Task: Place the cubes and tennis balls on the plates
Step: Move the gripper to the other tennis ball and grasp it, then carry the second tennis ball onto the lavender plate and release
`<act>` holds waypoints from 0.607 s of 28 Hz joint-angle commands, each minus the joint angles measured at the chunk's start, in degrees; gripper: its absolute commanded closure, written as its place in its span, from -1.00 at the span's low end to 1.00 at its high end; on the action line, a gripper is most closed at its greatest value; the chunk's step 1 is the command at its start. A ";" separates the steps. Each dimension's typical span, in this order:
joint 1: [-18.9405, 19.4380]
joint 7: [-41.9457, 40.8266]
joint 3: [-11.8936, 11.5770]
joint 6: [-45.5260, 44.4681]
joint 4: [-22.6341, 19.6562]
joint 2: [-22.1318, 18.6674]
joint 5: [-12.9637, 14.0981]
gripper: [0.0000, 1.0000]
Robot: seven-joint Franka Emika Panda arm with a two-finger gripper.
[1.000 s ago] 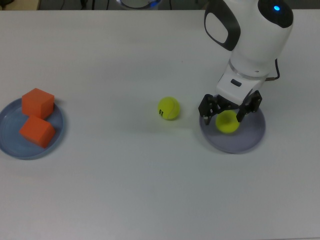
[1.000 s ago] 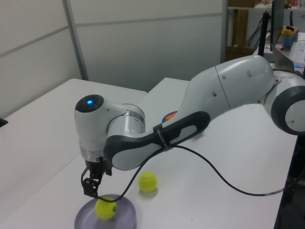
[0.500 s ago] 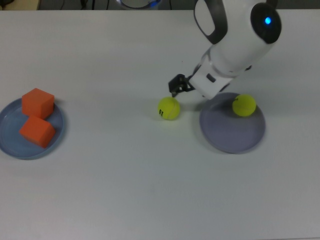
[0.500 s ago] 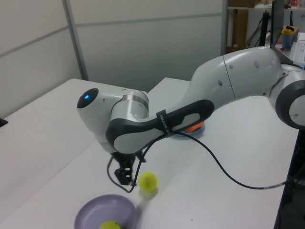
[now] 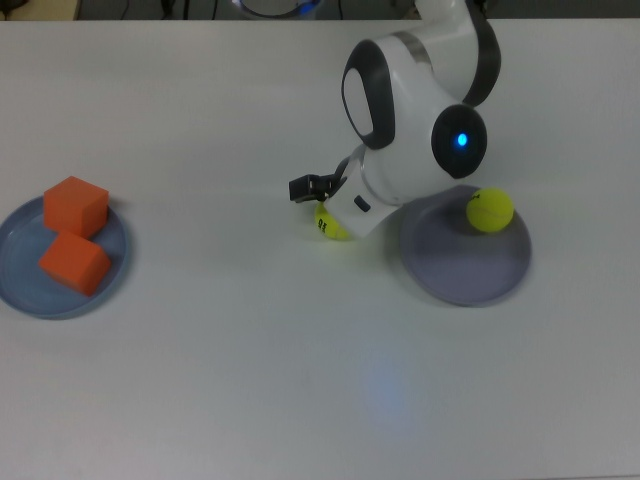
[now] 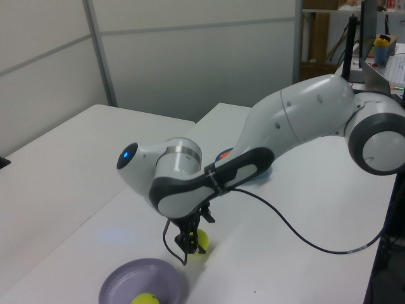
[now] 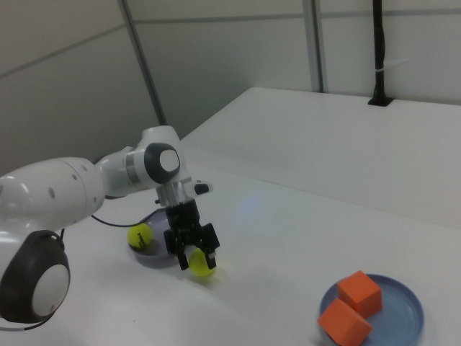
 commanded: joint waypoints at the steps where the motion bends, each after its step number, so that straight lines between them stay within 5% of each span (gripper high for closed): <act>1: 0.34 -0.20 -0.36 3.63 -0.54 0.22 -1.00 -0.92; 4: 0.34 -0.29 -0.36 5.92 -0.45 0.40 -1.09 -0.31; 8: 0.42 -0.29 -0.36 9.44 -0.28 0.40 -1.62 0.08; 10: 0.42 -0.29 -0.36 10.84 -0.10 0.40 -1.79 0.51; 11: 0.42 -0.38 -0.36 11.54 0.08 0.40 -1.79 0.97; 17: 0.86 -0.38 0.35 11.73 3.15 -0.92 -1.18 0.99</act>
